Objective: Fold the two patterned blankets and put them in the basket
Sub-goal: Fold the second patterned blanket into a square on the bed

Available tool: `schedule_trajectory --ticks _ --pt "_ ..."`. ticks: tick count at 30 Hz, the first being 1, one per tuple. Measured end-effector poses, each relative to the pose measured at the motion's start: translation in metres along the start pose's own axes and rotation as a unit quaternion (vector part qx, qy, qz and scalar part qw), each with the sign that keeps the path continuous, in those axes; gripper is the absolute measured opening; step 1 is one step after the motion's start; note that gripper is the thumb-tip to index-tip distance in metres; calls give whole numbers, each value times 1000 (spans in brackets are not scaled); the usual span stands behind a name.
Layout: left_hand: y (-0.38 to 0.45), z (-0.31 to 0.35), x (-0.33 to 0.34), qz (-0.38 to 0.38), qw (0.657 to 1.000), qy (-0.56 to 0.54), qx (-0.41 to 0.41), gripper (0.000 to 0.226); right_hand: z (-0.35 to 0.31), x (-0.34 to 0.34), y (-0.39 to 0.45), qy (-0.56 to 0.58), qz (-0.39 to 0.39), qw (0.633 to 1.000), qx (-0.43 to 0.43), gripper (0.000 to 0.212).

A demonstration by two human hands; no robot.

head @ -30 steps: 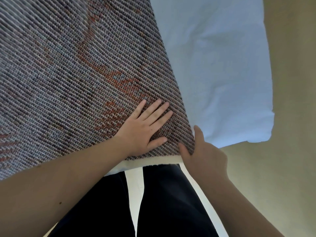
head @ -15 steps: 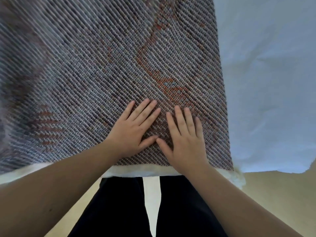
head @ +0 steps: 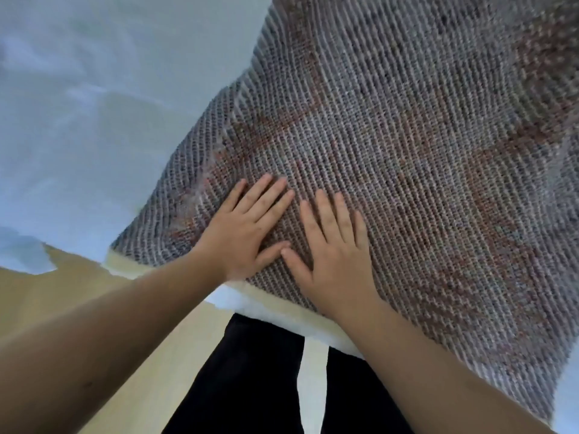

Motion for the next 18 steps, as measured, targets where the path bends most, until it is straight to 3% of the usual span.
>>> schedule_trajectory --ticks 8,14,18 --pt "-59 -79 -20 58 997 -25 -51 71 -101 15 39 -23 -29 998 -44 71" --pt "-82 -112 -22 106 979 -156 -76 64 -141 16 62 -17 -40 996 -73 73" --pt "-94 -124 -22 155 958 -220 -97 47 -144 17 70 -32 -36 995 -86 72"
Point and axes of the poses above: each hand's wrist, its own y-axis towards the middle knuckle, its own x-axis out of the palm, z = x × y, the point moved 7 cm from there along y, towards the middle knuckle, and after that the axes turned 14 degrees about x, right-handed, at the moved point
